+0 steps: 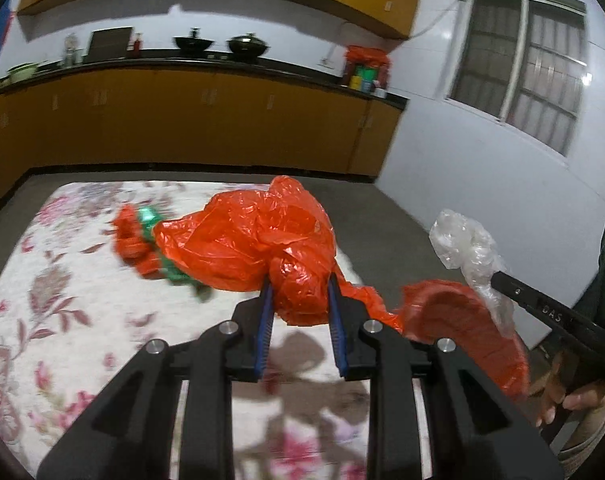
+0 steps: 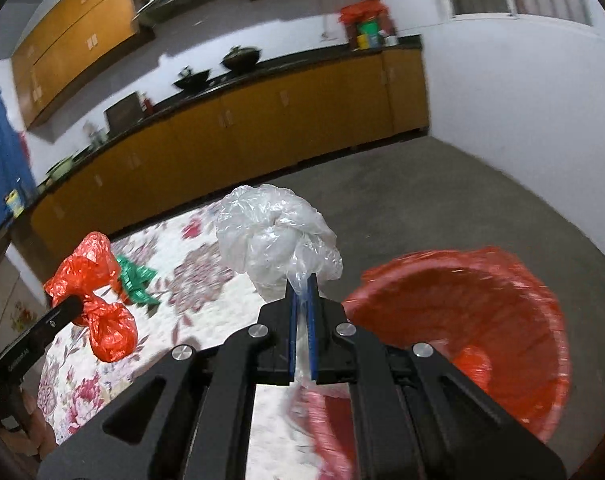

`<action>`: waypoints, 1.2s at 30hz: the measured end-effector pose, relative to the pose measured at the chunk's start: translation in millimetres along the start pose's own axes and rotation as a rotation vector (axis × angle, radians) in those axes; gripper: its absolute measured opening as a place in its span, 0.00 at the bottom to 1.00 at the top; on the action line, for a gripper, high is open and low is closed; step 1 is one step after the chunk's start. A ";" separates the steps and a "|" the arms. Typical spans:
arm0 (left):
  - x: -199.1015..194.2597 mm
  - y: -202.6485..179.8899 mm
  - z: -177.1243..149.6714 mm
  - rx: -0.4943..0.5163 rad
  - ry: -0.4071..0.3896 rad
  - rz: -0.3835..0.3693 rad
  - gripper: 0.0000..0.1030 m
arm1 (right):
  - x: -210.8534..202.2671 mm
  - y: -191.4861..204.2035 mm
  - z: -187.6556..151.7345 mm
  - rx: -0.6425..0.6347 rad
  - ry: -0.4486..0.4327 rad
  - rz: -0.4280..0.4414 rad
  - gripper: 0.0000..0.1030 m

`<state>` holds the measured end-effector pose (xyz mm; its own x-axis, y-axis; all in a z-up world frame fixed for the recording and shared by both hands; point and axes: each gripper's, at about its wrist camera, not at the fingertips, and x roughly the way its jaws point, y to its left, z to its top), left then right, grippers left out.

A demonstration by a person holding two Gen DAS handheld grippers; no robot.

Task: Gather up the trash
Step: 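Carry the red and clear bags to the wastebasket and release both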

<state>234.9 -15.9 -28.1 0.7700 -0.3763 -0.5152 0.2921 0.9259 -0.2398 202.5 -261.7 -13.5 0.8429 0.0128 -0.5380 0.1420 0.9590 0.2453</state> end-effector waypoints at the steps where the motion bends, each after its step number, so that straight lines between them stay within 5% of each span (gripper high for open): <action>1: 1.8 -9.8 -0.1 0.011 0.002 -0.021 0.25 | -4.5 -5.2 0.7 0.008 -0.010 -0.012 0.05; 10: 17.8 -73.8 -3.0 0.092 0.020 -0.135 0.25 | -37.4 -50.2 2.9 0.086 -0.076 -0.095 0.05; 36: 50.4 -157.5 -18.5 0.197 0.099 -0.287 0.27 | -62.2 -95.4 -2.0 0.208 -0.141 -0.143 0.05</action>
<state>217.2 -181.2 -31.5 0.5853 -0.6142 -0.5293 0.5991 0.7675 -0.2281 135.5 -353.5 -5.1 0.8682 -0.1722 -0.4654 0.3563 0.8691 0.3431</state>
